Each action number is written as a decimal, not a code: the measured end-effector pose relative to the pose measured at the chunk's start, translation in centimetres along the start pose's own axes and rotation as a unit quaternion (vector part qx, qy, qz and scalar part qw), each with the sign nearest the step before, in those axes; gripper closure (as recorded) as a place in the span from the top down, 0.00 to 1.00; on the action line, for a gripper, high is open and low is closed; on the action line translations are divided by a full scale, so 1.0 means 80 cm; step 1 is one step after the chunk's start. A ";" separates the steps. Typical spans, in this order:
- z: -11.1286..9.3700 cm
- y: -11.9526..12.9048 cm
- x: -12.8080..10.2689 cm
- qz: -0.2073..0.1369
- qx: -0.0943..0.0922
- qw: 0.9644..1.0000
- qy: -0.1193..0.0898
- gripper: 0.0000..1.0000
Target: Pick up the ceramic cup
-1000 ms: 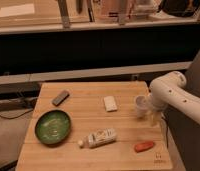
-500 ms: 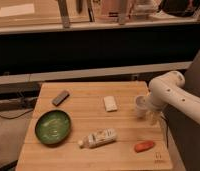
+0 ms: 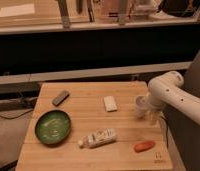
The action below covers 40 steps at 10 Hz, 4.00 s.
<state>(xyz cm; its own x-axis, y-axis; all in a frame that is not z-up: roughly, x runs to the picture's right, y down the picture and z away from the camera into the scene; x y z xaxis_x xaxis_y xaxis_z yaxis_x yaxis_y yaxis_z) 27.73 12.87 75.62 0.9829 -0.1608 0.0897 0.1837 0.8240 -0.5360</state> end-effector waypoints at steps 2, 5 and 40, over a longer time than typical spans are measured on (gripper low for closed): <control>0.002 -0.002 0.001 -0.009 -0.001 1.000 0.000 0.80; 0.005 -0.006 0.000 -0.018 -0.001 1.000 -0.001 0.80; 0.046 -0.051 -0.008 -0.116 0.003 0.993 -0.029 0.80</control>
<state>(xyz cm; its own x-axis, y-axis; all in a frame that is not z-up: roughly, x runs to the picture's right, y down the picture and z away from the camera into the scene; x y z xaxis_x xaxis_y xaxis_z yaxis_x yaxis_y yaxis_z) 26.41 11.57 80.85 0.9134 -0.3149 0.2581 0.4047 0.7714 -0.4910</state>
